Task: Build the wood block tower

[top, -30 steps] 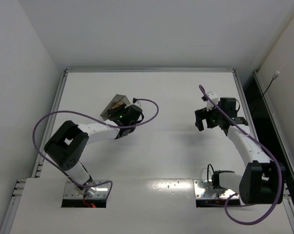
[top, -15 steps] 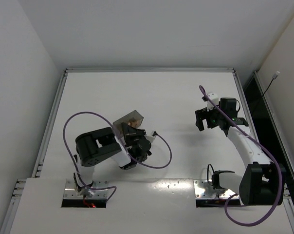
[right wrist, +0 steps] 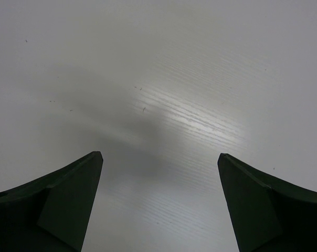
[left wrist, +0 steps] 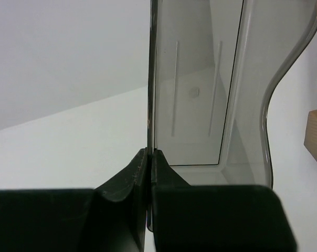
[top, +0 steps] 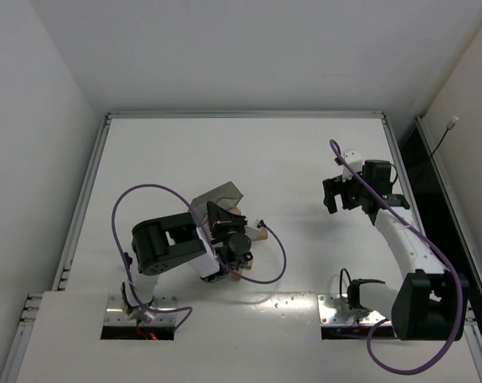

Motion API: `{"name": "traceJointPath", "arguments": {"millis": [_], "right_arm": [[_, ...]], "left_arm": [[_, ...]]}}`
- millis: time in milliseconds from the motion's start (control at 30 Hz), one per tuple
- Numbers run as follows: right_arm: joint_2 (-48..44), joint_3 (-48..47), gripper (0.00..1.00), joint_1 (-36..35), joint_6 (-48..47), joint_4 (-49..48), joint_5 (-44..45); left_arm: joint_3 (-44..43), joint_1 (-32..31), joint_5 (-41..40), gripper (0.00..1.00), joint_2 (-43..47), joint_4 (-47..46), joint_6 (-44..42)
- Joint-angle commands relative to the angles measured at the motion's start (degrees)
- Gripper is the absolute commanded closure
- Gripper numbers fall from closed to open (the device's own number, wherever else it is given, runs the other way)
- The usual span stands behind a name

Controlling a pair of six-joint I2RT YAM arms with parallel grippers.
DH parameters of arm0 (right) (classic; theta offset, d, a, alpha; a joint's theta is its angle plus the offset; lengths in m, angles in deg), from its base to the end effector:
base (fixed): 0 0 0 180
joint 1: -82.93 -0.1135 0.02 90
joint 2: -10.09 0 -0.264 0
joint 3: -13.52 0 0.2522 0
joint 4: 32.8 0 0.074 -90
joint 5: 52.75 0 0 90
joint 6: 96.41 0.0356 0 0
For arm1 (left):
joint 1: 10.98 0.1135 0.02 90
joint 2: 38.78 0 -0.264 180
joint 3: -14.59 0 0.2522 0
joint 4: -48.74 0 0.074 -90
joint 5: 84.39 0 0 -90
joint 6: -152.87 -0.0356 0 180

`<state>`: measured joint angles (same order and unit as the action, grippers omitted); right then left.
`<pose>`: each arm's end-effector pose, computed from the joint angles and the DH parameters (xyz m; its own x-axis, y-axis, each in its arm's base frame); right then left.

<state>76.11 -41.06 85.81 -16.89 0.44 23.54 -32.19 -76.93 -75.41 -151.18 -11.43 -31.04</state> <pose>0.2372 -0.0035 0.2283 -0.6688 -0.1433 -0.7295 -0.2452 0.9688 0.0345 0.1560 -0.2632 0.1203 -0.2549 0.9534 0.1615 0.0562 -0.1521 0.9868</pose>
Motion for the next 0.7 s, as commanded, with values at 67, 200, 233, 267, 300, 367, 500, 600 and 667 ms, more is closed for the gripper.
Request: {"name": "traceJointPath", "arguments": {"millis": [67,200,233,267,300,367,500,600,667], "right_arm": [[-0.2,0.4,0.12,0.2,0.3,-1.9,-0.7],[-0.7,0.4,0.12,0.7,0.3,-1.9,-0.7],[-0.7,0.4,0.12,0.7,0.3,-1.9,-0.7],[-0.7,0.4,0.12,0.7,0.3,-1.9,-0.7],[-0.2,0.4,0.12,0.7,0.3,-1.9,-1.3],[0.5,0.4,0.12,0.7,0.3,-1.9,-1.8],[1.3,-0.8,0.12,0.7,0.8,-1.4,-2.4],[1.3,-0.8,0.12,0.7,0.8,-1.4,-2.4],[0.7,-0.3,0.12,0.7,0.8,-1.4,-2.4]], "left_arm": [[-3.4,0.6,-3.6,1.00,1.8,-32.4,-0.1],[-5.6,3.9,-5.7,1.00,2.9,-32.4,0.4],[-5.6,4.6,-5.7,1.00,3.4,-32.4,0.4],[-5.0,4.6,-5.7,1.00,3.9,-32.4,0.4],[-5.0,4.6,-7.1,1.00,3.9,-32.4,1.0],[-5.0,4.6,-8.6,1.00,3.4,-32.4,1.0],[-5.0,4.6,-10.5,1.00,2.9,-32.4,1.0],[-6.0,4.6,-11.7,1.00,2.3,-32.4,0.5],[-6.7,4.6,-12.3,1.00,1.7,-32.4,0.5]]}}
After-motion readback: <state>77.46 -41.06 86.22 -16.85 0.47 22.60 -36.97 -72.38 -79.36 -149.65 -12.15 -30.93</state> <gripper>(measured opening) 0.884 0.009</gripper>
